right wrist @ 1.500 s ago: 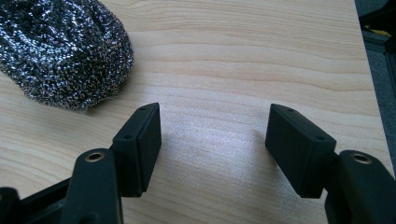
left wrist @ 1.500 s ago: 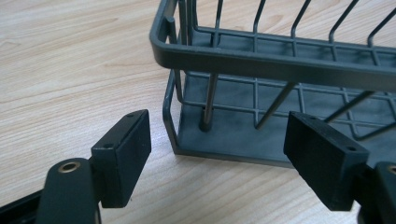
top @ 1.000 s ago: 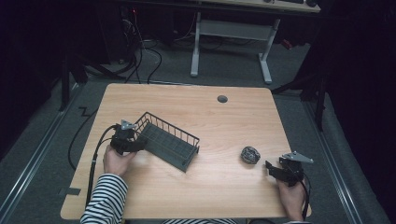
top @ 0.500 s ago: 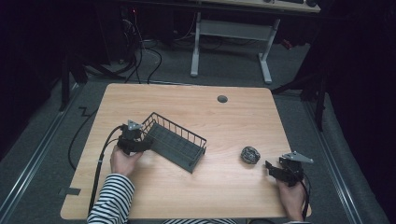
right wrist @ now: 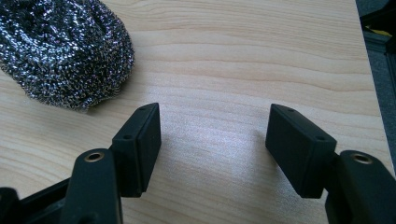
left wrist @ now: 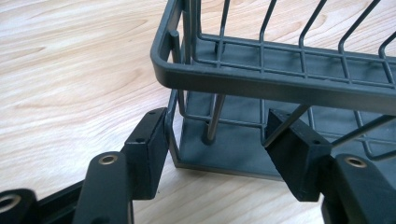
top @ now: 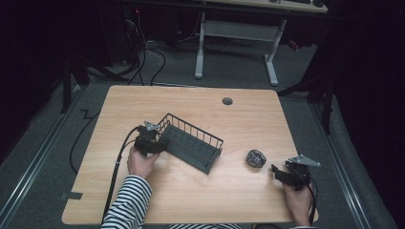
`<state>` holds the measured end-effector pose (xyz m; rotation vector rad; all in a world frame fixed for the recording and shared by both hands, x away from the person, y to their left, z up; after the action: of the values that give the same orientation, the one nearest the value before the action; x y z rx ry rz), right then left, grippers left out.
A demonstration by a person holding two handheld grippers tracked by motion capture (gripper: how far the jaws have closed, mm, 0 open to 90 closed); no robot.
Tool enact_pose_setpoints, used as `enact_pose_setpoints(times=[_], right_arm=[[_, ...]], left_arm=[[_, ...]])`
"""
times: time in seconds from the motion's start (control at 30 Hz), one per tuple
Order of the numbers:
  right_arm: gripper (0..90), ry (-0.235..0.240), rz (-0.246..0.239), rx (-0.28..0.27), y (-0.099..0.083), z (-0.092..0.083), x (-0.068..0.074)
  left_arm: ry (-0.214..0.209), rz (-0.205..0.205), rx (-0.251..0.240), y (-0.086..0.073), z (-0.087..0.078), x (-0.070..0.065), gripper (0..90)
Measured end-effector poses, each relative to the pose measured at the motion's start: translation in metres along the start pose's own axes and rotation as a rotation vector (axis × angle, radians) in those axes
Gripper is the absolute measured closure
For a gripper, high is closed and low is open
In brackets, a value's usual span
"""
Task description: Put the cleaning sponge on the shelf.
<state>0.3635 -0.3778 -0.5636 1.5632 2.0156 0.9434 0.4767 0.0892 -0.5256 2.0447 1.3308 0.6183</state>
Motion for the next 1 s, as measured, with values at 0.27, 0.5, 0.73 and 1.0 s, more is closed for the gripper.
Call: enact_pose_setpoints(times=[0.27,0.5,0.73,1.0], right_arm=[[36.0,0.0,0.0,0.0,0.0,0.0,0.0],[35.9,0.001,-0.002,0.001,0.0,0.0,0.0],[35.9,0.004,-0.005,0.001,0.0,0.0,0.0],[35.9,0.006,-0.006,0.001,0.0,0.0,0.001]], left_arm=[[-0.004,-0.025,-0.017,0.009,0.01,-0.016,40.4],[-0.002,-0.052,-0.023,0.014,0.016,-0.024,39.9],[-0.012,-0.044,-0.012,0.024,0.024,-0.04,39.9],[-0.021,-0.055,-0.017,0.026,0.027,-0.043,39.2]])
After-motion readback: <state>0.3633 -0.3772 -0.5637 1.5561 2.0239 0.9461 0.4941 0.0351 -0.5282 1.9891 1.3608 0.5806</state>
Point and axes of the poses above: each handheld gripper's, and its own axes: z roughly forward along the jaws, y roughly out of its top, x roughly to its left, the point moved 5 cm from there along z, roughly forward along the jaws, and after that the axes turned 8 degrees about y, right-handed, at the moved point
